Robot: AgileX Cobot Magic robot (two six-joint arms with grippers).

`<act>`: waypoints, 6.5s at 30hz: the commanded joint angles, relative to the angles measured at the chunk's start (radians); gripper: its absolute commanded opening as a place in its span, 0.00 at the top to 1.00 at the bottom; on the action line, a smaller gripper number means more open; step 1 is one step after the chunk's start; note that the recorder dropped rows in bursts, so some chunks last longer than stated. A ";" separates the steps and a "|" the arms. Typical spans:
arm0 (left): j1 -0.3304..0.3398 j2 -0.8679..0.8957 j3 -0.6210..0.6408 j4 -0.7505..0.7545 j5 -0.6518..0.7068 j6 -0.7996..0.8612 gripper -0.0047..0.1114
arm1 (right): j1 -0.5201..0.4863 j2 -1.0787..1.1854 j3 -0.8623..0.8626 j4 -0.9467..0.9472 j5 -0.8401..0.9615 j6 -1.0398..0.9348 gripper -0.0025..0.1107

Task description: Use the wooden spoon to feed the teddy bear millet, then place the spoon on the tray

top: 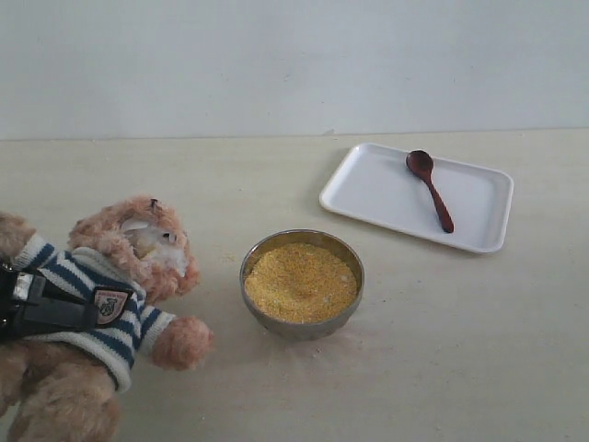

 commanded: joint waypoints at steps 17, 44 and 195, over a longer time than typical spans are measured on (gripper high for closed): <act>0.001 0.002 0.000 -0.014 0.011 0.007 0.91 | -0.003 -0.011 0.008 -0.020 0.059 0.021 0.85; 0.001 0.002 0.000 -0.014 0.011 0.007 0.91 | -0.003 -0.011 0.008 -0.051 0.061 0.109 0.85; 0.200 -0.317 -0.238 0.277 0.109 -0.510 0.01 | -0.003 -0.011 0.008 -0.031 0.040 0.110 0.85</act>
